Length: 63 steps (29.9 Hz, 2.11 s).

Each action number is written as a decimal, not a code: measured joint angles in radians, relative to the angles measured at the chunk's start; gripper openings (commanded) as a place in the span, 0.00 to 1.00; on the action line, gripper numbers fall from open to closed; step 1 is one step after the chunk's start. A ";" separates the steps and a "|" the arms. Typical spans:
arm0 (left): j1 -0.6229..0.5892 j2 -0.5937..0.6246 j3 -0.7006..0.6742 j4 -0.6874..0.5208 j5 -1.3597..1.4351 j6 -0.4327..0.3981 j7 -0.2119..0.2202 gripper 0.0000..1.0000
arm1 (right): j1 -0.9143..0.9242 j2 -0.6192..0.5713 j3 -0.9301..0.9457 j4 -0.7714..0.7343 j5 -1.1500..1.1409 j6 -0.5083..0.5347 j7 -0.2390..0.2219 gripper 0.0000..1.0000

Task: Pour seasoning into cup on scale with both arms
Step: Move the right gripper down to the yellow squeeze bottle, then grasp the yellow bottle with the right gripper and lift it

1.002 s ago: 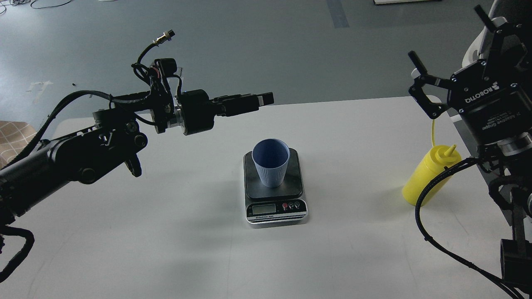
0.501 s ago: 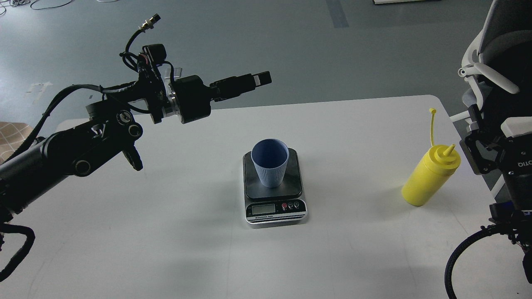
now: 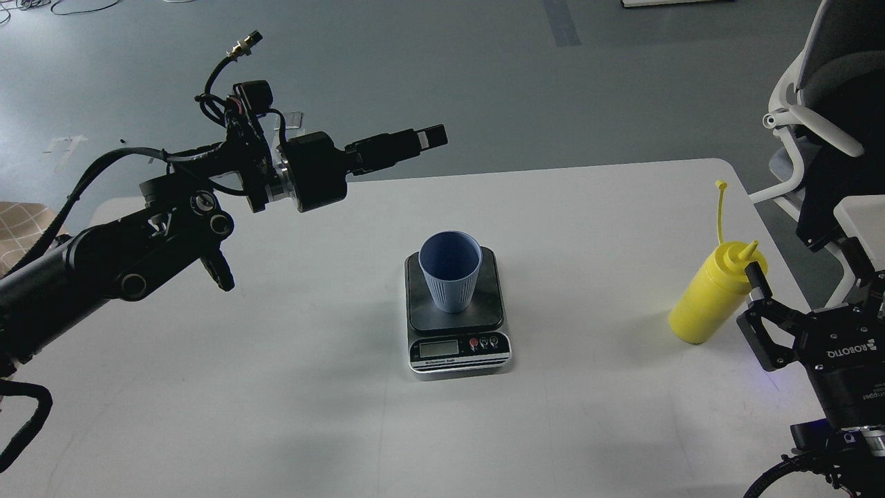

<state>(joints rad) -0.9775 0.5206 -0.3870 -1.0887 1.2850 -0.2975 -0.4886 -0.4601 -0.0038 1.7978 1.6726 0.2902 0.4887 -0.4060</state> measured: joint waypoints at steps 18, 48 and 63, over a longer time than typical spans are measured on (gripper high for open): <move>0.002 0.026 -0.004 -0.015 -0.001 0.001 0.000 0.98 | 0.015 0.004 -0.059 -0.223 0.009 0.000 -0.001 1.00; 0.020 0.076 -0.010 -0.050 -0.001 0.017 0.000 0.98 | 0.317 0.004 -0.064 -0.521 -0.062 0.000 -0.002 1.00; 0.022 0.079 -0.010 -0.050 -0.001 0.018 0.000 0.98 | 0.378 0.004 -0.063 -0.610 -0.128 0.000 0.004 0.72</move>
<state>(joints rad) -0.9557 0.5995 -0.3973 -1.1383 1.2839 -0.2798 -0.4887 -0.0818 0.0000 1.7346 1.0628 0.1622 0.4887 -0.4022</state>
